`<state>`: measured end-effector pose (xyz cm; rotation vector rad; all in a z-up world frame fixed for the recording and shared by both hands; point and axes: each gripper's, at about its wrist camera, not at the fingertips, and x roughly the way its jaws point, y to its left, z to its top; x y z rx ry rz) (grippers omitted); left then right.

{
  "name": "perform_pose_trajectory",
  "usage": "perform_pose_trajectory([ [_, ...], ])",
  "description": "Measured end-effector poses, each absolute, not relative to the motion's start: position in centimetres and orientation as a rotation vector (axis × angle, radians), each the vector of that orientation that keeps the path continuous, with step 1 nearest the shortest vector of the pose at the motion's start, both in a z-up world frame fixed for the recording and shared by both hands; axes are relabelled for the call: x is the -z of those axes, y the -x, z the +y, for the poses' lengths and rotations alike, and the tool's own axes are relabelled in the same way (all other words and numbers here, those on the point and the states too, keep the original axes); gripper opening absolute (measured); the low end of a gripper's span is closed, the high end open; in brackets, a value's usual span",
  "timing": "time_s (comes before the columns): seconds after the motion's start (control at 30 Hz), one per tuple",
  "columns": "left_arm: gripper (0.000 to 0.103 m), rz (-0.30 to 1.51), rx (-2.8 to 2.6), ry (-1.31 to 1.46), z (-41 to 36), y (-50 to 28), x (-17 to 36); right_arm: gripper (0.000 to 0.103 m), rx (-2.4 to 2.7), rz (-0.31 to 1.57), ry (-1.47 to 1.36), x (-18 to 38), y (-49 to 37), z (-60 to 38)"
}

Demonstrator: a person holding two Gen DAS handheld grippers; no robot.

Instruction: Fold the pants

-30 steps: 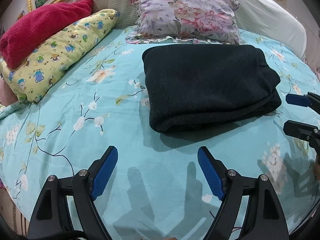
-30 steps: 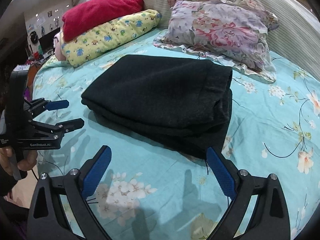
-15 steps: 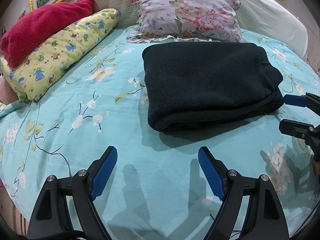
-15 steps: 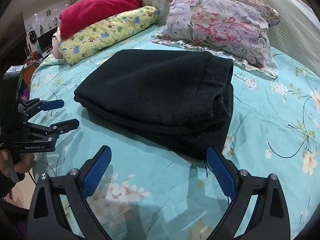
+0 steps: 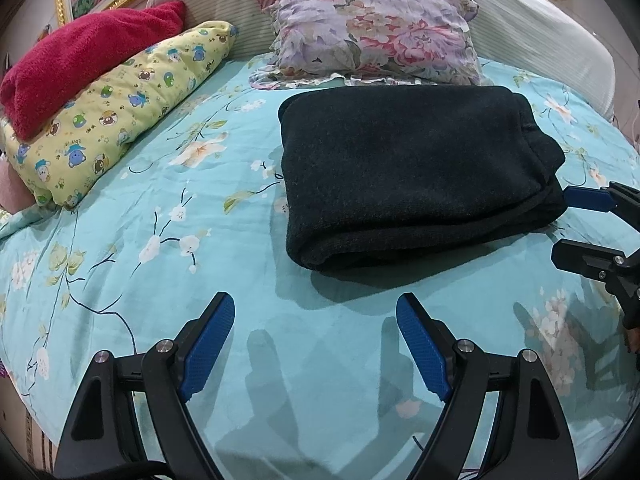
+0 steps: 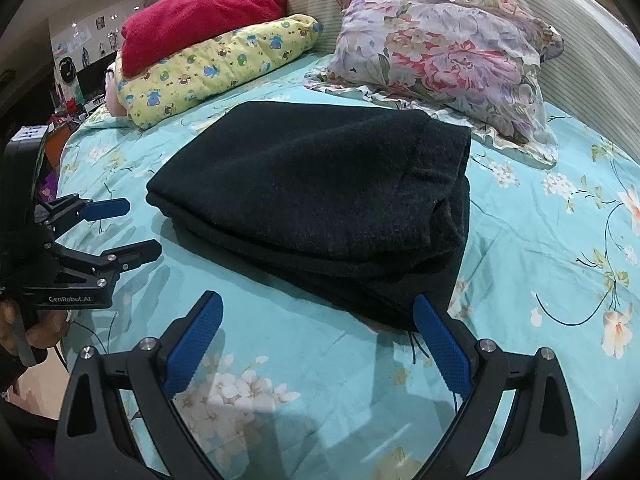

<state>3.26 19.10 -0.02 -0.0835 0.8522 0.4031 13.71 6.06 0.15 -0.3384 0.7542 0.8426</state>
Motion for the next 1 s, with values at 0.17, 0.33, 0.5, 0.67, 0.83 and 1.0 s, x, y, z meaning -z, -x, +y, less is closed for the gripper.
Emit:
perform_pose_trajectory([
  [0.17,0.084,0.851,-0.401,0.077,19.03,-3.46,-0.01,0.096,-0.845,0.754,0.337,-0.15,-13.77,6.15],
  [0.33,0.084,0.849,-0.400,0.073,18.94,-3.61,-0.07,0.096,-0.845,0.752,0.337,-0.16,-13.80,6.20],
  [0.5,0.084,0.850,-0.395,0.076,19.06,-3.70,-0.08,0.096,-0.845,0.752,0.333,-0.12,-13.71,6.18],
  [0.67,0.084,0.850,-0.396,0.074,19.07,-3.72,-0.09,0.096,-0.846,0.751,0.329,-0.17,-13.77,6.23],
  [0.83,0.084,0.851,-0.392,0.075,19.10,-3.89,-0.14,0.096,-0.846,0.750,0.322,-0.41,-13.91,6.40],
  [1.0,0.084,0.837,-0.389,0.085,19.35,-4.07,-0.46,0.096,-0.838,0.743,0.309,-0.48,-13.90,6.10],
])
